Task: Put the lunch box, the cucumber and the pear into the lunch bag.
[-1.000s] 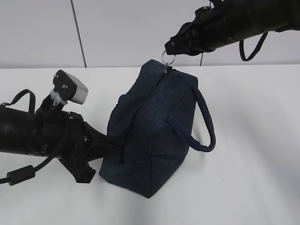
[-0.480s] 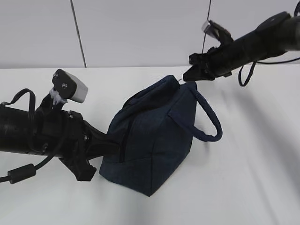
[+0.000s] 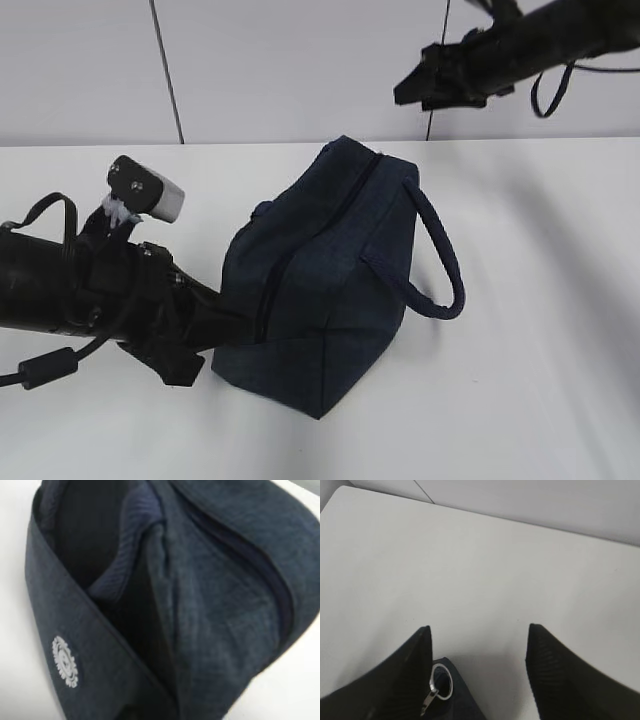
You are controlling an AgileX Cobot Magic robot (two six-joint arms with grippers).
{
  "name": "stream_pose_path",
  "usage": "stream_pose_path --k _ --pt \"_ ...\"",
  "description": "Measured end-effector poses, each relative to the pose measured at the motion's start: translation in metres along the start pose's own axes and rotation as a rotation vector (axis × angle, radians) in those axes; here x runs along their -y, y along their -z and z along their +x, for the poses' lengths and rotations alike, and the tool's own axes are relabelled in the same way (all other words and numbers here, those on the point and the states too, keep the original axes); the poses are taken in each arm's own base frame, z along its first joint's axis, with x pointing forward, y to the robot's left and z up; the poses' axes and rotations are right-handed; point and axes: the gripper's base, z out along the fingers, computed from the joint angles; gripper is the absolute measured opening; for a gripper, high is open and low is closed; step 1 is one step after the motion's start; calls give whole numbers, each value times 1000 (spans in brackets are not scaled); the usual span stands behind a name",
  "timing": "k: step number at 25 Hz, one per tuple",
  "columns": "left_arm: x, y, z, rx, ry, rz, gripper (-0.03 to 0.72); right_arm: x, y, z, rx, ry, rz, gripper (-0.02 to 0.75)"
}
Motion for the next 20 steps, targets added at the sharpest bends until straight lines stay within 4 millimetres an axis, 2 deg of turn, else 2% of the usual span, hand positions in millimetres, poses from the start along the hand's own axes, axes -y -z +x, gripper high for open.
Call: stream_pose_path --k 1,3,5,9,15,19,20 --pt "-1 1 1 -12 12 -13 282 -7 12 -8 4 25 14 465" --pt "0 7 0 -31 21 -44 347 -19 32 -16 -17 65 52 467" --pt "2 17 -1 -62 0 -73 367 -29 53 -18 -87 64 114 445" --pt "6 45 -9 -53 46 -182 377 -43 90 -11 -270 24 244 404" --pt "21 85 -19 5 54 -262 354 -69 143 -6 -268 -57 412 366" --pt "30 105 -14 -31 81 -303 347 -101 180 27 -280 -96 431 326" --pt "33 110 -11 -46 107 -310 347 -108 188 40 -294 -106 430 323"
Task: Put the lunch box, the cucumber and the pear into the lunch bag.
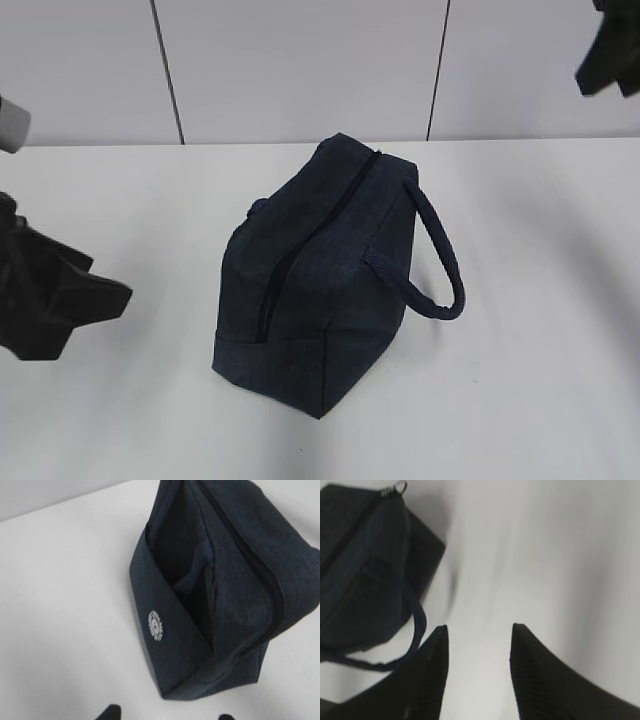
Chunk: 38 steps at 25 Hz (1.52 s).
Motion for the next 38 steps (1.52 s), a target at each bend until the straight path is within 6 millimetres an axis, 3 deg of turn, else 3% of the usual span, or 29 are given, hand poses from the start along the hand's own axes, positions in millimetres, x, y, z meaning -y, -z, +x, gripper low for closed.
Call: stream_pose_path --k 7,8,10,13,16,19,21,25,28,38 --pt "11 48 15 -5 34 -28 347 -15 32 122 45 1 58 318" --pt "13 58 18 4 28 -28 347 -18 39 133 65 4 67 318" --pt "17 74 25 20 -1 -44 347 -23 53 180 129 2 104 318" --pt "23 97 38 42 -36 -63 346 -28 69 233 263 -25 150 318" --pt "30 117 51 69 -41 -67 346 -33 82 279 409 -42 189 317" --pt "33 129 63 83 -25 -76 344 -34 84 315 446 -35 226 317" --pt "33 134 70 88 -10 -102 344 -33 84 329 475 -28 250 317" --pt "33 132 91 81 20 -133 344 -33 79 339 494 -16 259 317" --pt "33 136 111 80 25 -168 342 -29 61 342 440 -20 256 317" --pt "40 160 136 289 -7 -223 342 -27 52 337 475 24 268 317"
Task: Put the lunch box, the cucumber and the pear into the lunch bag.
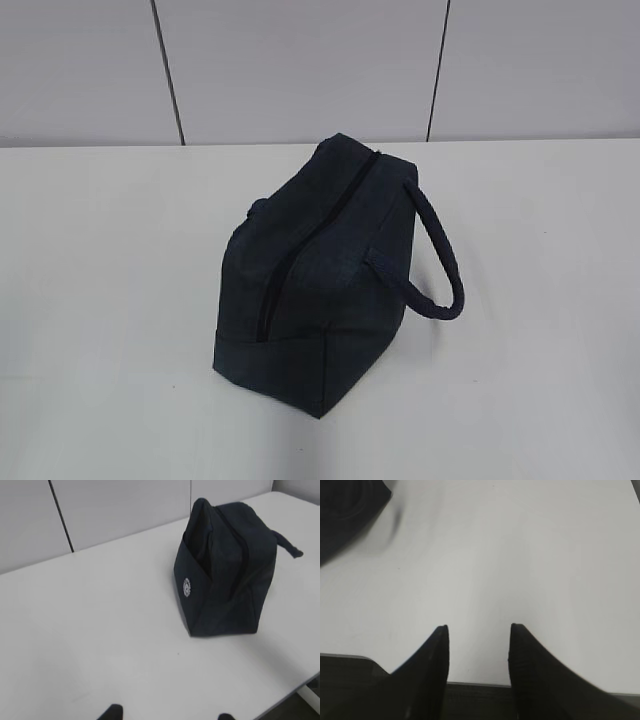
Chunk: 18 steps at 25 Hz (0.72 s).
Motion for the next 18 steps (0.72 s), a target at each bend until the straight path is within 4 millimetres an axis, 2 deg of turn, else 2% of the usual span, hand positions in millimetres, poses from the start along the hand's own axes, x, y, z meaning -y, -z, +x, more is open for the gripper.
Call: stream_pose_path --k 18 --pt "-1 3 3 17 25 -22 319 0 -4 0 19 2 -4 316"
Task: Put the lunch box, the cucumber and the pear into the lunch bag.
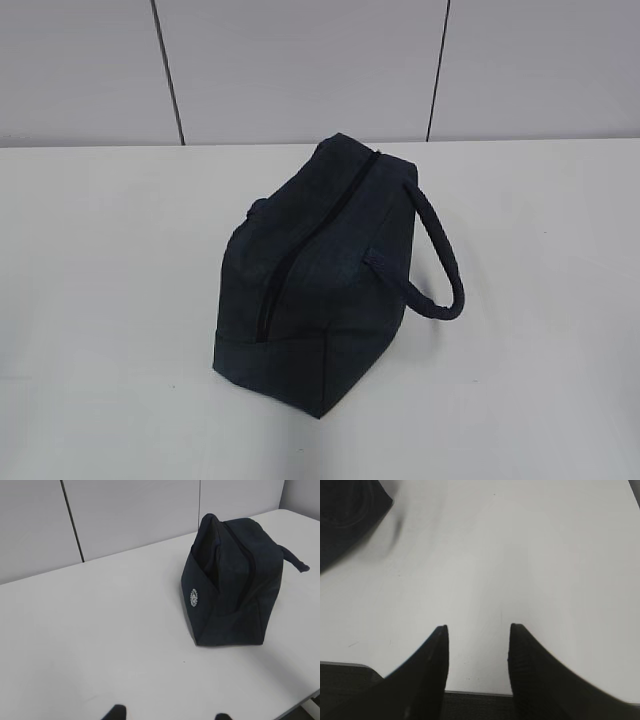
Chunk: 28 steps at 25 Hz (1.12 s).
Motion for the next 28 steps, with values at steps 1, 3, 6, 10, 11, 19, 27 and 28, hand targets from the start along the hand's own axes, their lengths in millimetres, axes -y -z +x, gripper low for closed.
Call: stream_pose_path --k 1,3,6,10,11,19,27,28 --pt "0 0 0 0 0 0 316 0 0 0 0 0 0 316" --pt "0 0 0 0 0 0 309 0 0 0 0 0 0 316" --pt "0 0 0 1 0 0 300 0 0 0 0 0 0 316" --pt "1 0 0 -2 45 -81 279 0 1 1 13 -7 12 316" --pt "2 0 0 -6 68 -124 274 0 2 1 19 -16 26 313" --pt "4 -1 -1 -16 140 -259 267 -1 3 2 28 -42 68 305" --pt "4 -1 -1 -16 141 -260 251 -1 3 2 28 -43 69 302" --pt "4 -1 -1 -16 141 -260 250 -1 3 2 28 -43 69 302"
